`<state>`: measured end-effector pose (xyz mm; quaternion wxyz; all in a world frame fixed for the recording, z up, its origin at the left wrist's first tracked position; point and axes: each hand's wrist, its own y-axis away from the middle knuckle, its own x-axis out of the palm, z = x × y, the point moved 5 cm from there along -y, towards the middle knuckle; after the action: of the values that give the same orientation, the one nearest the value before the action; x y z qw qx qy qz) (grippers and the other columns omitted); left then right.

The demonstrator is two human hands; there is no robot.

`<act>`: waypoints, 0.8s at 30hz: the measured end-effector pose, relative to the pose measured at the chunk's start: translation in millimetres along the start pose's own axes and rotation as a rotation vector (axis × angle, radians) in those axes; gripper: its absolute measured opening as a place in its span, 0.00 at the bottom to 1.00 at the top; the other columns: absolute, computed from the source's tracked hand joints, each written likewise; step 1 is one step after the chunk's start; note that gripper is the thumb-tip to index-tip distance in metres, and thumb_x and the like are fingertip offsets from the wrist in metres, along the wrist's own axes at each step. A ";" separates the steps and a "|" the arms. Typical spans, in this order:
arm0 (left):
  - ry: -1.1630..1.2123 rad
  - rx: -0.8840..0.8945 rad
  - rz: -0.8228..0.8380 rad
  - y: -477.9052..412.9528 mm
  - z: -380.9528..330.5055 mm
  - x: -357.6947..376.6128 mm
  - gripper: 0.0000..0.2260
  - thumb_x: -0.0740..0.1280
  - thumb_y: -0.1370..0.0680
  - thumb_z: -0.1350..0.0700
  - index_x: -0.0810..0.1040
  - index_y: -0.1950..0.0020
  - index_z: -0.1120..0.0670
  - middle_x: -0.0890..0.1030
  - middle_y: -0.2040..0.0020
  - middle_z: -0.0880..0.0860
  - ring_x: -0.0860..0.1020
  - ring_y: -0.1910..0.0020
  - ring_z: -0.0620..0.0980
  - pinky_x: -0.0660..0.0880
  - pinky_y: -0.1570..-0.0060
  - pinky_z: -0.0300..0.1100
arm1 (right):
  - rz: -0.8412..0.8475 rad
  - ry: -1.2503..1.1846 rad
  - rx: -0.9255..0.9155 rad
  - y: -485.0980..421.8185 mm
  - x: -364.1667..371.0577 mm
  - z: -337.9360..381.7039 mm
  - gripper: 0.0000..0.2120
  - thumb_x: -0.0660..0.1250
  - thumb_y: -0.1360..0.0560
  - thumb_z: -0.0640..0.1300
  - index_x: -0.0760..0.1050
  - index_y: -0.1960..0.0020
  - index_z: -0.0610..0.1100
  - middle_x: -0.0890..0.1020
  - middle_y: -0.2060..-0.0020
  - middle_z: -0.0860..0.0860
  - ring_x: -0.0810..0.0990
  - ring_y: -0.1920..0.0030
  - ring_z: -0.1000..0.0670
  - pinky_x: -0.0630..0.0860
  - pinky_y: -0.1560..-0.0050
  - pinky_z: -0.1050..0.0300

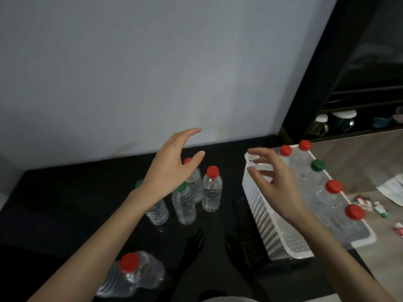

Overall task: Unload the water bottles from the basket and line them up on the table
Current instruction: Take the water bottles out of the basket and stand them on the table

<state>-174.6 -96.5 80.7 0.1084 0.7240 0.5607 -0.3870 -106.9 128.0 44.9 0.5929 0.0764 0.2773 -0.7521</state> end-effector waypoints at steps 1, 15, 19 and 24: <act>0.008 0.010 0.008 -6.7 -10.4 12.2 0.23 0.67 0.22 0.49 0.67 0.27 0.43 0.71 0.30 0.44 0.70 0.32 0.42 0.71 0.35 0.40 | -0.015 0.013 0.012 -2.7 -12.6 -6.9 0.16 0.68 0.23 0.40 0.74 0.37 0.49 0.78 0.43 0.56 0.77 0.42 0.57 0.77 0.46 0.65; 0.126 -0.336 0.115 -74.1 -16.1 208.6 0.36 0.72 0.26 0.50 0.58 0.22 0.48 0.69 0.28 0.53 0.71 0.31 0.50 0.71 0.34 0.48 | -0.030 0.063 0.265 -57.4 -46.2 -127.9 0.28 0.70 0.26 0.37 0.63 0.29 0.45 0.69 0.36 0.53 0.67 0.35 0.55 0.62 0.36 0.62; 0.071 -0.369 0.142 -72.4 5.8 245.9 0.30 0.72 0.29 0.48 0.66 0.29 0.43 0.74 0.34 0.45 0.72 0.34 0.49 0.70 0.36 0.43 | -0.045 0.022 0.323 -66.7 -41.6 -153.9 0.26 0.70 0.29 0.31 0.69 0.35 0.47 0.75 0.40 0.51 0.72 0.38 0.53 0.70 0.35 0.59; -0.103 -0.351 0.181 -75.3 14.2 266.7 0.22 0.68 0.37 0.43 0.72 0.43 0.41 0.76 0.49 0.38 0.73 0.46 0.47 0.70 0.45 0.41 | -0.024 0.074 0.306 -64.4 -39.5 -167.4 0.26 0.71 0.31 0.30 0.68 0.40 0.50 0.73 0.47 0.55 0.70 0.43 0.55 0.70 0.44 0.62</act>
<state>-229.2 115.5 -89.9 0.2960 0.7206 0.5458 -0.3086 -191.7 255.8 -56.3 0.5547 0.1900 0.1819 -0.7894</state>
